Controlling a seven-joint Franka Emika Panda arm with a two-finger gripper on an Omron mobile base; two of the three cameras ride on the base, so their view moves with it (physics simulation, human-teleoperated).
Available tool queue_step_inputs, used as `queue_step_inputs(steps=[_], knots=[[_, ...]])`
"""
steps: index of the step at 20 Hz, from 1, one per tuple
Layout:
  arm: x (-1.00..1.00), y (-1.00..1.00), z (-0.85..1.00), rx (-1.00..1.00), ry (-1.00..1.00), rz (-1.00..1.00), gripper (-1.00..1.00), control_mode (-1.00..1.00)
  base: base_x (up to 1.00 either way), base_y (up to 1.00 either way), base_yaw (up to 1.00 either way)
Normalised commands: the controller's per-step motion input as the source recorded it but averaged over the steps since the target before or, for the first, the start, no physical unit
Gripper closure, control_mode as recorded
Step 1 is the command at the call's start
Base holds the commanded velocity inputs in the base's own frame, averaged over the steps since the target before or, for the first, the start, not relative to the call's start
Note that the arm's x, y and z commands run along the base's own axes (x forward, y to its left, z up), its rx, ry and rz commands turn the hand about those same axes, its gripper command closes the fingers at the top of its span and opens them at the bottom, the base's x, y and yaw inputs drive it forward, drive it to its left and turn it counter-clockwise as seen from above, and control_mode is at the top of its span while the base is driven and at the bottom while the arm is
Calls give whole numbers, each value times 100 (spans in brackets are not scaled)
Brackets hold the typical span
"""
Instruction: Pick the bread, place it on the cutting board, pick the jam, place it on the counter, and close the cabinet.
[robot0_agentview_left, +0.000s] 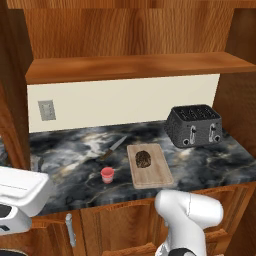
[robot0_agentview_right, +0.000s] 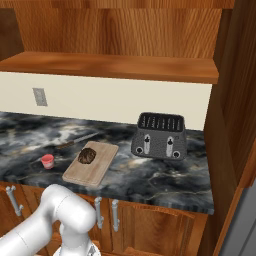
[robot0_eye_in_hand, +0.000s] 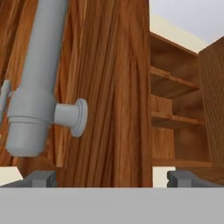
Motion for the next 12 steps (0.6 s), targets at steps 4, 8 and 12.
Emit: queue_step_inputs(steps=[4, 8, 12], knots=[[17, -23, 0, 0, -4, -17, -100, -100, 0, 0, 0], [21, -21, 0, 0, -3, -19, -100, -100, 0, 0, 0], [24, -19, 0, 0, -3, -19, -100, -100, 0, 0, 0]])
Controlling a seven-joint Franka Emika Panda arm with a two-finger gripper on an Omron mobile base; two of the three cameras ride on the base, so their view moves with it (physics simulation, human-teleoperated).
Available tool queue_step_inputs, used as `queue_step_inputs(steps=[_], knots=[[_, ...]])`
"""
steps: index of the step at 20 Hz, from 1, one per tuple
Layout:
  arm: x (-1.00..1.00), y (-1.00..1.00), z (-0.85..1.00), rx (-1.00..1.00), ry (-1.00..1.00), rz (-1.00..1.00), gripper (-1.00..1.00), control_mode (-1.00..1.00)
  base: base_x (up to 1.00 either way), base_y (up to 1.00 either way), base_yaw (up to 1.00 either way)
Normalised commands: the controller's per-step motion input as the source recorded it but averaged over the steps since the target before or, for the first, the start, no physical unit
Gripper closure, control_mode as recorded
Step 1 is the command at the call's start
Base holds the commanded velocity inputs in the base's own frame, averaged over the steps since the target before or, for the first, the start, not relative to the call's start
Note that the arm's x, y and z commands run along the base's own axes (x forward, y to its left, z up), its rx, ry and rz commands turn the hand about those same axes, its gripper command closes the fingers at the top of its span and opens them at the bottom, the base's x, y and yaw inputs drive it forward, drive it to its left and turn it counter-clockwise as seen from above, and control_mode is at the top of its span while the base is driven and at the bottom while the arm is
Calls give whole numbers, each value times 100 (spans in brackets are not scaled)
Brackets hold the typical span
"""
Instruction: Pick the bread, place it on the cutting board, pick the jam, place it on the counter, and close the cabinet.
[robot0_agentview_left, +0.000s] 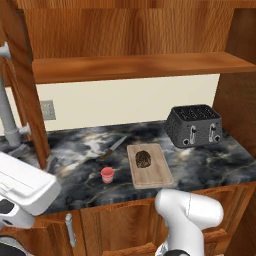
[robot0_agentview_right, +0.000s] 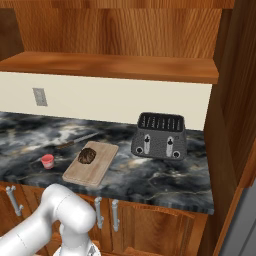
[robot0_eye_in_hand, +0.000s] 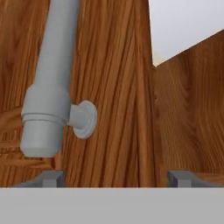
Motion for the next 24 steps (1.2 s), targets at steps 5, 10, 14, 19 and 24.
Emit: queue_step_inputs(steps=[5, 10, 14, 19, 24], knots=[[28, -21, 0, 0, -1, -14, -100, -100, 0, 0, 0], [35, -24, 0, 0, 0, 0, -100, -100, 0, 0, 0], [29, -27, 0, 0, 0, 0, -100, -100, 0, 0, 0], [26, -26, 0, 0, 1, 0, -100, -100, 0, 0, 0], [21, -20, 0, 2, 4, 0, -100, -100, 0, 0, 0]])
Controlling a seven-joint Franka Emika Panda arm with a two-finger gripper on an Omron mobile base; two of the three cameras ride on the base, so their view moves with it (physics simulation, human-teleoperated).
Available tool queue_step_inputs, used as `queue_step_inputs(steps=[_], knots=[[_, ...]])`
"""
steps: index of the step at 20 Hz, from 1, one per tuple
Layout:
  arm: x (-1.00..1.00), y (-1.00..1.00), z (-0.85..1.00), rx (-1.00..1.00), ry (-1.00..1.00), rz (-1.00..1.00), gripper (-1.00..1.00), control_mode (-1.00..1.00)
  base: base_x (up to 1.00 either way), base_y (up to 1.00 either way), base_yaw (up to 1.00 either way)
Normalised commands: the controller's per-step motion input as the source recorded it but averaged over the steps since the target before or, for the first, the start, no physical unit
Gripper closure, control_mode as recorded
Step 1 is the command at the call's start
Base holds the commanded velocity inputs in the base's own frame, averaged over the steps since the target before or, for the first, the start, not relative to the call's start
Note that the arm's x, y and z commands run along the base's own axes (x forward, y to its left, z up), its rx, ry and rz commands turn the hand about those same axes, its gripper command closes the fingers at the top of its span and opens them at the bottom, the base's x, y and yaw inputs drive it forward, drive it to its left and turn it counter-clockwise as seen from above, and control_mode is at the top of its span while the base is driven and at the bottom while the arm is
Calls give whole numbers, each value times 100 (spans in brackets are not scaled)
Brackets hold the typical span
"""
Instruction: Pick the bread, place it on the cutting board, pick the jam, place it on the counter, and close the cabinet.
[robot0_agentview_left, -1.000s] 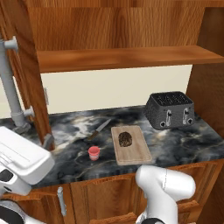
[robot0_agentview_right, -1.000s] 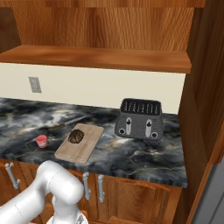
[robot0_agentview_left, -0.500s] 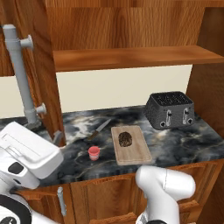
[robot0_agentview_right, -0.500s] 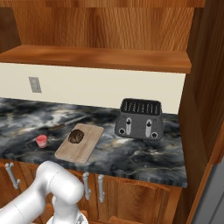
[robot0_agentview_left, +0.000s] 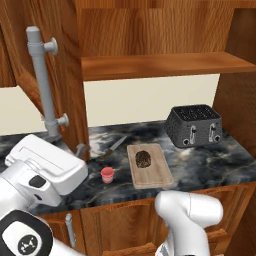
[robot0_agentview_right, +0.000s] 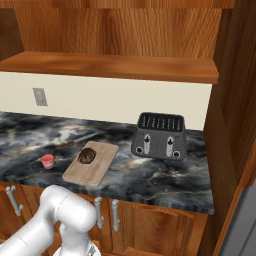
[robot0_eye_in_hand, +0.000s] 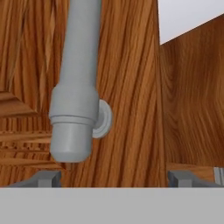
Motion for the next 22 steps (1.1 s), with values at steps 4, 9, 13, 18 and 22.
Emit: queue_step_inputs(steps=[4, 9, 13, 18, 22], knots=[[17, -15, 0, 4, 6, 0, -100, -100, 0, 0, 0], [23, -14, 0, 4, 6, -1, -100, -100, 0, 0, 0], [23, -18, 0, 2, 5, 0, -100, -100, 0, 0, 0], [42, -21, 0, 0, 0, 0, -100, -100, 0, 0, 0], [54, -18, 0, 0, 0, 0, -100, -100, 0, 0, 0]])
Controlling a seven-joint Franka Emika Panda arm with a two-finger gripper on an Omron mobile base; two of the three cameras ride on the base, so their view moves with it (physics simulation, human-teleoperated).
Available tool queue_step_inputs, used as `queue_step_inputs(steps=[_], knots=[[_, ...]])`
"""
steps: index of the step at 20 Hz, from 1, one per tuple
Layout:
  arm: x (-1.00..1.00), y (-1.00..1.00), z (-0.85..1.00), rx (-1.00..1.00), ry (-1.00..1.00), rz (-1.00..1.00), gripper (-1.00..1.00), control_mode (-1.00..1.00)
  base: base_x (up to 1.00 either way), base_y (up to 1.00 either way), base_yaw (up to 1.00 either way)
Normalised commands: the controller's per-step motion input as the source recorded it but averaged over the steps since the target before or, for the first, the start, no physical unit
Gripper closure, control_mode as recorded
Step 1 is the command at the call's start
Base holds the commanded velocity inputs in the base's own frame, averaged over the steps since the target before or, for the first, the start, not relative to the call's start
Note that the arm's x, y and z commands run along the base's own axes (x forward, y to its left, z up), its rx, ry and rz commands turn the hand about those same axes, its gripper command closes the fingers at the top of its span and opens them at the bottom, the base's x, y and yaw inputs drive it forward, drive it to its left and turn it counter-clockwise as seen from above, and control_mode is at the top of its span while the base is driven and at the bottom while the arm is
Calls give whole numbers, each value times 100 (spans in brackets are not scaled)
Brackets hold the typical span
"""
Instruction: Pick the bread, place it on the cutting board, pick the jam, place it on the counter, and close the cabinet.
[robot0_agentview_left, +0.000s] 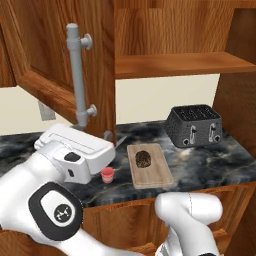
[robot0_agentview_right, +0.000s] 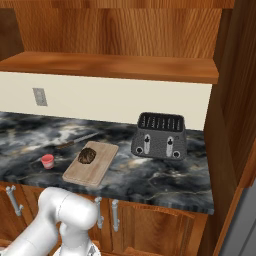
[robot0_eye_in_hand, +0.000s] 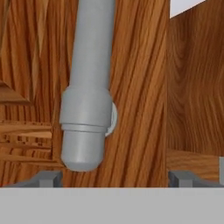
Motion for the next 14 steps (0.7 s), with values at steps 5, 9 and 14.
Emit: queue_step_inputs(steps=[5, 9, 14], knots=[[56, -19, 0, 0, 0, 0, -100, -100, 0, 0, 0], [52, -26, 0, 0, 0, 0, -100, -100, 0, 0, 0], [41, -28, 0, 0, 0, 0, -100, -100, 0, 0, 0]])
